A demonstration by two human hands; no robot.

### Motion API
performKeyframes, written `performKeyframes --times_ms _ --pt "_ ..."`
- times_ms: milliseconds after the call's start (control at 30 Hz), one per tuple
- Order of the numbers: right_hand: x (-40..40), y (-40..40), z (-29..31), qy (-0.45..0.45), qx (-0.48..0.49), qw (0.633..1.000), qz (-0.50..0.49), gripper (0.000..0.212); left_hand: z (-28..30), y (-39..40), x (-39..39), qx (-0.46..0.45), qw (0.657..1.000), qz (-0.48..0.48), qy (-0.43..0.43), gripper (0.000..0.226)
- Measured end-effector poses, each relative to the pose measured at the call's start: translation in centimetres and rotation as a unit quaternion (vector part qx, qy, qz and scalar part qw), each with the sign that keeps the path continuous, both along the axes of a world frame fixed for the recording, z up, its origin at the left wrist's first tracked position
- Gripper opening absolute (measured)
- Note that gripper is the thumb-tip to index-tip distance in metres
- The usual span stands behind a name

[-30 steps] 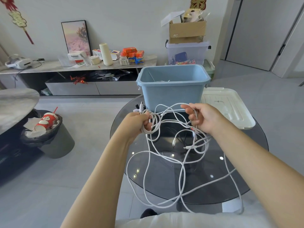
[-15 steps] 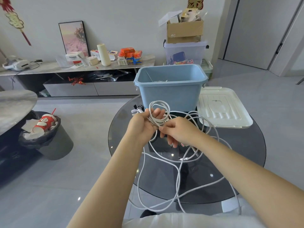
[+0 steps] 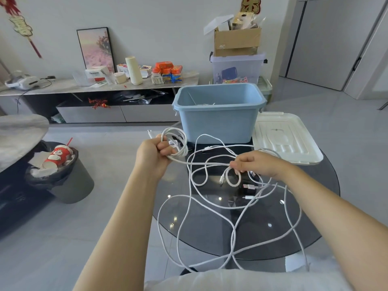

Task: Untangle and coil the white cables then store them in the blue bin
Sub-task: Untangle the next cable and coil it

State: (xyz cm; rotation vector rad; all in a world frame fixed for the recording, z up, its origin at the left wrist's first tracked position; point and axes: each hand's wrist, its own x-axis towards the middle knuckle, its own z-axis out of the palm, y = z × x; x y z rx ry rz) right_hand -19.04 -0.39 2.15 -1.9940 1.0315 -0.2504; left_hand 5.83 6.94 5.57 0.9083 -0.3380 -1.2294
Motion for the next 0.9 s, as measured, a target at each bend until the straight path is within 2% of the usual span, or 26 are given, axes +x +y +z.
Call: performKeyframes --times_ms 67,133,200,267,367,467,600,700,900 --pt "0.1 -0.1 0.3 -0.047 0.040 0.998 0.015 0.035 0.0 0.0 -0.2 0.007 0.999 0.002 -0.039 0.032" --pt "0.3 0.0 0.7 -0.069 0.043 0.997 0.005 0.032 -0.1 -0.1 -0.2 0.011 0.998 0.007 -0.062 0.033" --pt "0.6 0.3 1.2 -0.054 -0.003 0.998 -0.035 0.019 -0.2 -0.2 -0.2 0.019 0.997 0.017 -0.077 0.034" --pt "1.0 0.8 1.7 -0.027 -0.088 0.993 -0.072 0.011 -0.3 -0.4 -0.3 0.030 0.995 0.029 -0.086 0.034" --pt "1.7 1.9 2.3 -0.031 -0.185 0.979 -0.077 0.011 -0.4 -0.5 0.0 0.036 0.995 0.052 -0.077 0.034" --pt "2.2 2.5 3.1 -0.099 -0.196 0.972 -0.083 0.011 -0.6 -0.6 0.2 0.038 0.995 0.073 -0.059 0.033" --pt "2.7 2.4 5.0 -0.175 -0.178 0.963 -0.099 0.029 -0.3 -0.7 -0.1 0.031 0.994 0.095 -0.053 0.033" --pt "2.9 2.0 6.4 -0.213 -0.197 0.951 -0.110 0.025 -0.2 -0.9 -0.3 0.038 0.993 0.093 -0.060 0.033" --pt "4.0 -0.1 7.6 -0.166 -0.321 0.915 -0.178 0.010 -0.4 -1.2 -0.7 0.068 0.989 0.080 -0.105 0.035"
